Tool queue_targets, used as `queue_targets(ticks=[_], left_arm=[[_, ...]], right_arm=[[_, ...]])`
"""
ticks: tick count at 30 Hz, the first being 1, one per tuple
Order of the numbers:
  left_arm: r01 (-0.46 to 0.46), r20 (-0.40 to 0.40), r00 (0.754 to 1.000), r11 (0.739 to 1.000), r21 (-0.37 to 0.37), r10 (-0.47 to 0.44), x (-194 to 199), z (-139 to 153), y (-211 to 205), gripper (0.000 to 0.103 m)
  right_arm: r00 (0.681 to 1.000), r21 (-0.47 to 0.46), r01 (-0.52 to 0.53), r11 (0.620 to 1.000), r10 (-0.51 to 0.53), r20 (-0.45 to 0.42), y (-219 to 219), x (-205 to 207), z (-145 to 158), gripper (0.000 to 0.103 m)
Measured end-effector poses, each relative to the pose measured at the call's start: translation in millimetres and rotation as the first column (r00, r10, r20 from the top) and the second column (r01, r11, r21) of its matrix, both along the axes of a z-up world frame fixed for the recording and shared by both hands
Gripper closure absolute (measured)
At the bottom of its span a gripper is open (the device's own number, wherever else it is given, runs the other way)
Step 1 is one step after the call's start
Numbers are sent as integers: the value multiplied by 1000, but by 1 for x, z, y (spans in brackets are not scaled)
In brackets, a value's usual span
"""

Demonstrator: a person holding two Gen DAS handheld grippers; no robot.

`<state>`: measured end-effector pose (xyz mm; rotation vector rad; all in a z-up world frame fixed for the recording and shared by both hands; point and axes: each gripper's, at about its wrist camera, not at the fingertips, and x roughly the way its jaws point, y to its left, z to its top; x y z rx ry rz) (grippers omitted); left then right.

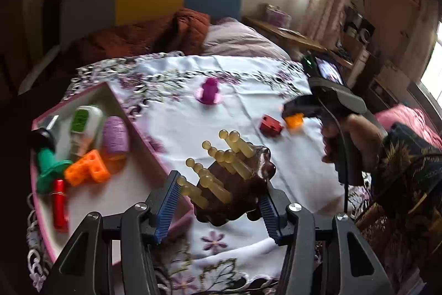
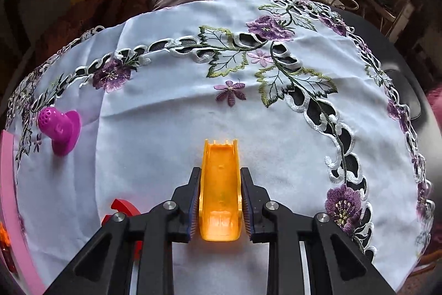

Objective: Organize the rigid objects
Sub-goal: 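Lift the brown stand toward the tray with the left tool while the right tool holds the orange clip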

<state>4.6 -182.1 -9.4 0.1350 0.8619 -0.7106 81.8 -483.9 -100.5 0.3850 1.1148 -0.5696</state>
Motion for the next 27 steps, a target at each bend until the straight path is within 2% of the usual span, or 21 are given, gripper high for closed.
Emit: queue_targets(ticks=[4,13,27], left_arm=[[-49,28,998,999,-3,49,2,7,15,48],[-106,13,994,994,3,106,5,3,37,48],[-142,-8,990,990,-3,141,8,-2,51,48]], right_arm=[[1000,-28,-21,999,21,-13,4,1,-1,76],[995,-122,-85,989,79,-53,17,5,-3,75],[996,-119,-77,990,71,-49,16,5,-2,75]])
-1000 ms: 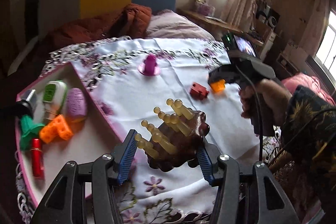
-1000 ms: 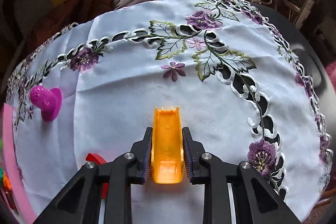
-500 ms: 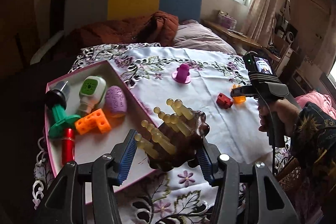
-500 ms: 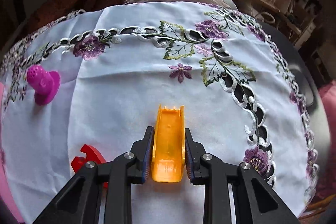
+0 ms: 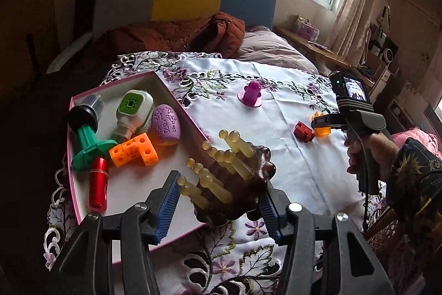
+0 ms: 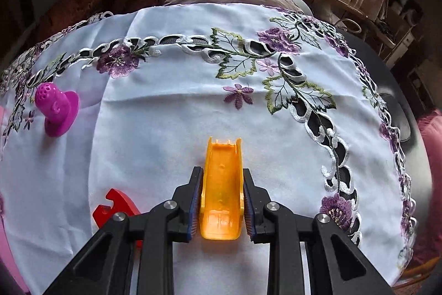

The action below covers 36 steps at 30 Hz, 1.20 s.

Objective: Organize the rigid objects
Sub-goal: 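Lift the brown stand toward the tray with the left tool while the right tool holds the orange clip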

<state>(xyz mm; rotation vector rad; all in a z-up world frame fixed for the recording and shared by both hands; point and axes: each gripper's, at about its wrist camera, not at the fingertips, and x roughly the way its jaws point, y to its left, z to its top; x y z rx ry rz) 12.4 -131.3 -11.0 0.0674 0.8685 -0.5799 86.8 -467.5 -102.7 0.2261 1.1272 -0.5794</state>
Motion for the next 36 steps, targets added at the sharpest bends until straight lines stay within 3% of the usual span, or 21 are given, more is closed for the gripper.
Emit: queue_targets(ticks=[20,26,36], left_arm=[[-63,-29,998,998,-15,62,5,-6,28,48],[-153,-25,988,988,-35,152,11,0,71,48],[-326,-83,943,944,-52,321,18,-9,149,48]], right_arm=[[998,-66,-47,997,45,-32,9,3,-1,76],[998,-64,-47,997,45,-32,10,2,-1,76],[998,-72,-57,996,54,-39,11,3,-1,76]])
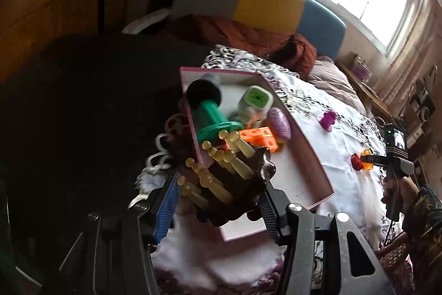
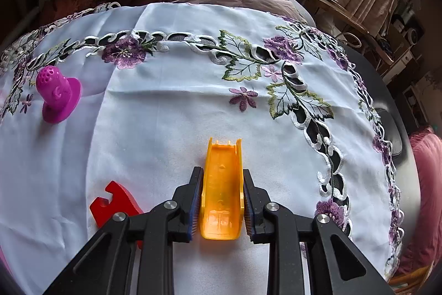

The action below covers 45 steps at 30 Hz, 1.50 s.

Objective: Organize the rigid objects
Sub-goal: 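Lift the brown stand toward the tray with the left tool while the right tool holds the orange clip, then lower the brown stand into the pink tray and open the left tool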

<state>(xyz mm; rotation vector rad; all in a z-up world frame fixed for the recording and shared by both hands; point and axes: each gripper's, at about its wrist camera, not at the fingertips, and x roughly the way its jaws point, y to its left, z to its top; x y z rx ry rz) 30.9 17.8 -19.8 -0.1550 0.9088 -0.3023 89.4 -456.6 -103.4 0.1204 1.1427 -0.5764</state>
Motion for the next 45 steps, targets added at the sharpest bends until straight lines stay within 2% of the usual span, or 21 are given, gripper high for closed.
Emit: queue_targets(ticks=[3,8,13,23,30,36,39,40,42,45], left_arm=[[12,-8,1000,1000,-7,-12,-2,-4,-1,48],[84,-10,996,996,-33,-84,0,-7,-20,48],[125,-59,990,991,-41,-127,11,-22,-39,48],[157,-139,978,987,22,-153,19,-45,-50,48],[178,-116,979,981,71,-169,13,-47,-56,46],[167,-80,984,978,122,-158,10,-41,-57,47],[167,-53,985,979,119,-162,5,-33,-56,47],[157,-42,987,977,143,-153,3,-32,-55,46],[140,-48,990,977,161,-134,3,-32,-51,46],[137,-55,990,979,149,-130,1,-30,-48,46]], right_arm=[[1000,-4,-3,1000,3,-2,1,0,0,76],[1000,-12,-11,1000,11,-7,3,0,0,76],[1000,-10,-11,1000,11,-7,4,0,0,76],[1000,-16,-15,1000,15,-11,4,0,1,75],[1000,-16,-15,1000,15,-12,5,1,1,75],[1000,-15,-15,1000,15,-12,4,0,1,75],[1000,-15,-14,1000,13,-13,5,0,1,75],[1000,-14,-14,1000,13,-13,5,1,1,75],[1000,-13,-12,1000,12,-12,4,1,1,76],[1000,-3,-3,1000,3,-7,2,0,2,77]])
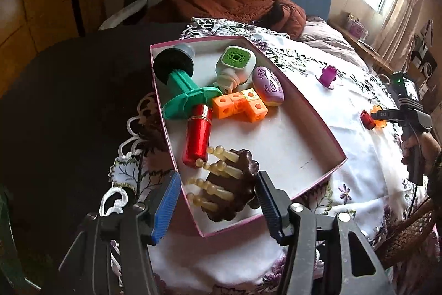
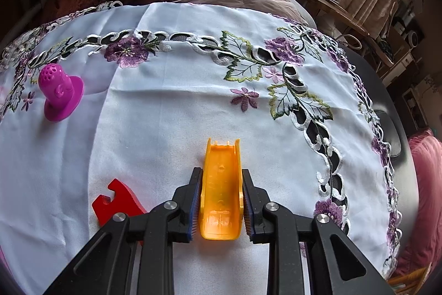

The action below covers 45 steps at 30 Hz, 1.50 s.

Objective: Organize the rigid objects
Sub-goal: 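Lower the brown stand into the pink tray and open the left tool, then carry the orange clip into the pink tray and open the right tool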

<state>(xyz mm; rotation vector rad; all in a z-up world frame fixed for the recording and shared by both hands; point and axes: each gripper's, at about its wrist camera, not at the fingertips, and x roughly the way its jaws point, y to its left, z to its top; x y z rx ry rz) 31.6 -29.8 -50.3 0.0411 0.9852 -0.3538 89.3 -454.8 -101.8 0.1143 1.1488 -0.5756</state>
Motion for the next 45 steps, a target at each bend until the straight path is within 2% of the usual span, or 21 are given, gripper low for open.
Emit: queue_targets(ticks=[6,8,15,21,24,29,32,34,38,42,45], left_arm=[[-4,20,1000,999,37,3,-7,1,-2,46],[-2,2,1000,998,55,2,-7,-5,-7,48],[16,29,999,1000,16,-17,-12,0,-9,49],[1,22,1000,1000,-11,0,-13,4,-3,49],[1,44,999,999,-35,1,-15,10,0,49],[-19,43,999,998,-57,22,-14,12,5,49],[-36,60,997,997,-64,40,-13,16,11,49],[-49,67,996,996,-74,54,-12,19,15,49],[-62,61,996,995,-75,67,-11,16,17,49],[-79,62,995,994,-76,84,-12,16,22,49],[-97,65,993,992,-79,103,-11,18,27,49]], right_arm=[[1000,11,8,1000,-8,4,-2,1,0,77],[1000,10,9,1000,-9,4,-2,1,0,77],[999,30,25,999,-26,22,-4,-1,4,77],[990,52,41,998,-48,133,-6,-7,23,77],[979,66,1,998,-15,203,-1,-7,34,77],[969,75,-69,995,49,243,12,-3,40,77],[952,122,-111,986,71,297,18,-3,49,77],[942,143,-161,976,109,317,33,-2,56,77],[905,160,-318,934,249,344,80,1,69,77],[846,183,-476,860,391,364,138,9,77,77],[791,204,-579,790,482,377,183,13,80,77]])
